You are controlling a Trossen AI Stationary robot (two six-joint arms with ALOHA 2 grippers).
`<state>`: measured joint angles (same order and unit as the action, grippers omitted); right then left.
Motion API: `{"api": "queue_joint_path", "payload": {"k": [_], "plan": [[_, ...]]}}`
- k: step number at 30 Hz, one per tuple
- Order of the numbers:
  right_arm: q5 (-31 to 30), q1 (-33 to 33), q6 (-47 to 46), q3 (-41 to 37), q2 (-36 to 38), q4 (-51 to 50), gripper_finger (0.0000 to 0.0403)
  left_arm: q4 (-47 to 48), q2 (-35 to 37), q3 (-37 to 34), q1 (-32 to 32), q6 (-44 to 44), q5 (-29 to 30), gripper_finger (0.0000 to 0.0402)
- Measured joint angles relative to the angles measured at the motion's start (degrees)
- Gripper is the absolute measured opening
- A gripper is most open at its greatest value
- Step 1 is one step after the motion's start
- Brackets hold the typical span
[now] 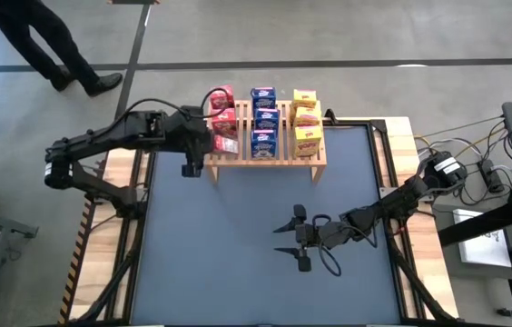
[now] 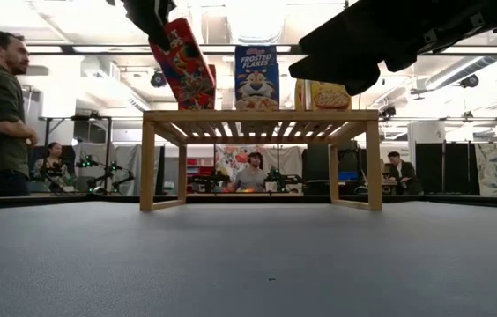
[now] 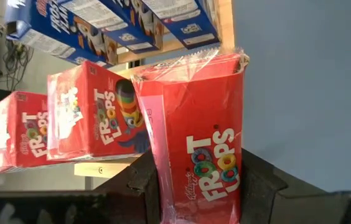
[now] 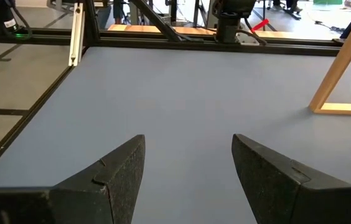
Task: Stack cereal on shelf
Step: Put the red cereal box on the shelf aligned with the other red cereal box
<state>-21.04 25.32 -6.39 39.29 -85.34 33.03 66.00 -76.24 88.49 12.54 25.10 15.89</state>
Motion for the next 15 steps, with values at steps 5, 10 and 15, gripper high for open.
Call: {"api": "queue_joint_path", "payload": {"k": [5, 10, 15], "plan": [[0.0, -0.02, 0.0, 0.0, -0.66, 0.15, 0.0228, 0.0, -1.9, 0.0, 1.48, 0.5, -0.35, 0.013], [-0.02, -0.09, -0.04, 0.0, -1.88, 0.29, 0.0228, 0.02, -3.13, 0.0, 2.96, 0.59, -1.98, 0.013], [-0.02, -0.13, -0.02, 0.05, -2.6, 0.26, 0.0228, 0.11, -3.02, 0.0, 3.8, 0.74, -4.37, 0.013]]}}
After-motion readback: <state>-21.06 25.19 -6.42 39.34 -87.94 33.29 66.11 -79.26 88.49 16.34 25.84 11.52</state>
